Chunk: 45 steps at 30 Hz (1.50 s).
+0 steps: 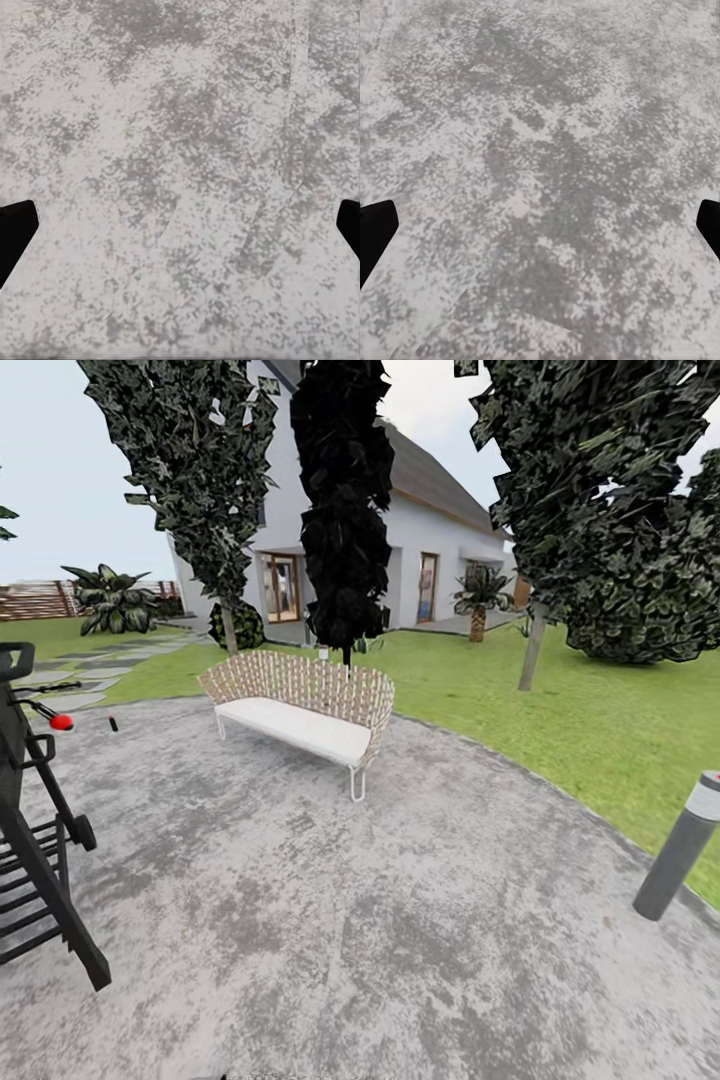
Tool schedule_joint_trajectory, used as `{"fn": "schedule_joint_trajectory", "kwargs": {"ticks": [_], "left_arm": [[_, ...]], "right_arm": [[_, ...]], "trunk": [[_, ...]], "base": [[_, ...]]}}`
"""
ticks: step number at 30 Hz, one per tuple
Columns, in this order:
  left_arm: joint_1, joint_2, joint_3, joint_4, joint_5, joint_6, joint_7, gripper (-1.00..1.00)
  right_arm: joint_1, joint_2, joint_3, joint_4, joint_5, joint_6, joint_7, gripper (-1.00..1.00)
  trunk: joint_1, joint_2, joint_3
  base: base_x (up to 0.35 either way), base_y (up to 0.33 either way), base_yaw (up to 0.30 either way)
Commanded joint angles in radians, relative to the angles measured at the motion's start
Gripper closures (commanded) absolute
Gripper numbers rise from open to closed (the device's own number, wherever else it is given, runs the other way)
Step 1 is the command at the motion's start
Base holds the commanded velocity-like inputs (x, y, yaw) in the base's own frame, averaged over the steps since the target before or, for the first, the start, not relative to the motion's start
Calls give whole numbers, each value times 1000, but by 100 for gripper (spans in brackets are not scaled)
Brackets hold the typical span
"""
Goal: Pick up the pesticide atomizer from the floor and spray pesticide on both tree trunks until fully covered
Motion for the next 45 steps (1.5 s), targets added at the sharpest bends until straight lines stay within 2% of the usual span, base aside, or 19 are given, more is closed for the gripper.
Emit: {"fn": "schedule_joint_trajectory", "kwargs": {"ticks": [1, 27, 45], "left_arm": [[-1, 0, 1, 1, 4, -3, 0, -100], [-1, 0, 1, 3, 12, -3, 0, -100], [-1, 0, 1, 3, 12, -3, 0, -100]], "right_arm": [[0, 0, 0, 0, 1, -3, 1, -100], [0, -3, -6, -4, 1, -4, 3, -100], [0, -2, -5, -2, 1, -3, 2, -100]], "trunk": [[4, -8, -5], [104, -190, -91], [173, -316, -169]], "base": [[0, 0, 206], [0, 0, 24], [0, 0, 153]]}}
